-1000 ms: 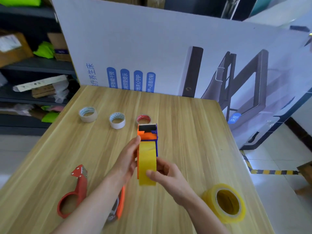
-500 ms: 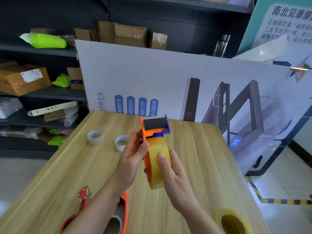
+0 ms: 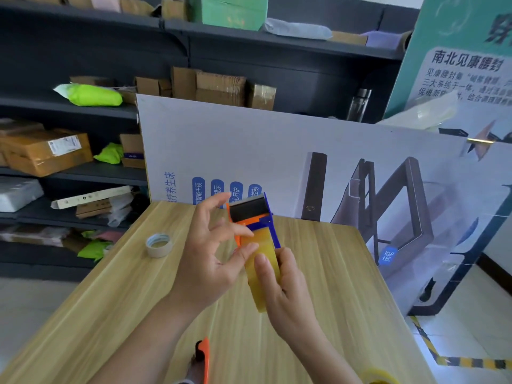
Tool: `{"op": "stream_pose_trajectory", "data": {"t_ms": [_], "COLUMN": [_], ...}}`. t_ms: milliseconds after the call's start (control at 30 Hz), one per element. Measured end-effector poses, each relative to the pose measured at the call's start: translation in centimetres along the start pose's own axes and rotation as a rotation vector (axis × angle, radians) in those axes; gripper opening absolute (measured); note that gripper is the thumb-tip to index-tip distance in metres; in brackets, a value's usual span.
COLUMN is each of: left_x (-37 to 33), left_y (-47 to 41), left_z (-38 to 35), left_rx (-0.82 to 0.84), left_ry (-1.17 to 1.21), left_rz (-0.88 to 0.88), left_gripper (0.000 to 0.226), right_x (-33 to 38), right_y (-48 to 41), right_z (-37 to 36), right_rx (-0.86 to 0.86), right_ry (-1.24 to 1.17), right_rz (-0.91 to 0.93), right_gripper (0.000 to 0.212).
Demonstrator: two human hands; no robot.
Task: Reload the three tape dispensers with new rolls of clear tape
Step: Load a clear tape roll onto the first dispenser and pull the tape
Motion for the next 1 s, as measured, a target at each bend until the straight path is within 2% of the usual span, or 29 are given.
{"op": "stream_pose_trajectory", "data": {"t_ms": [200, 367, 500, 600, 700, 867, 1000], "left_x": [-0.6, -1.0, -1.8, -2.1, -1.7, -0.9, 0.2], "left_y": [-0.9, -1.7, -2.5, -3.1, -3.5, -4.4, -5.0], "left_z": [0.4, 0.8, 1.4, 1.6, 1.7, 2.1, 2.2], "left_rx": [0.046, 0.048, 0.000, -0.007, 0.034, 0.058, 0.060], "left_ry": [-0.104, -0.173, -0.329, -0.469, -0.514, -0.553, -0.531], "left_rz": [-0.086, -0.049, -0.102, -0.126, -0.067, 0.013, 0.053], "left_gripper": [0.014, 0.015, 0.020, 0.015, 0.013, 0.017, 0.018], "right_x": [0.4, 0.8, 1.2, 1.4, 1.5, 1.4, 1.4], "right_y": [-0.1, -0.2, -0.4, -0.6, -0.4, -0.3, -0.2], "right_z": [0.1, 0.1, 0.0, -0.2, -0.5, -0.6, -0.7], "right_rx": [0.009, 0.033, 0.035, 0.041, 0.042, 0.057, 0.101], "right_ry": [0.080, 0.069, 0.059, 0.064, 0.067, 0.111, 0.078], "right_rz": [0.051, 0.072, 0.079, 0.079, 0.060, 0.074, 0.057], "right_gripper": [0.039, 0.031, 0.033, 0.030, 0.031, 0.048, 0.043]}}
Point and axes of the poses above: each hand's wrist, its own y-axis away from the middle knuckle, its own z-axis out of the back of the hand, x = y × z, the point moved 3 cm from there along -y, towards the middle knuckle, and after that the axes turned 9 degrees about -z, right-handed, at the moved point
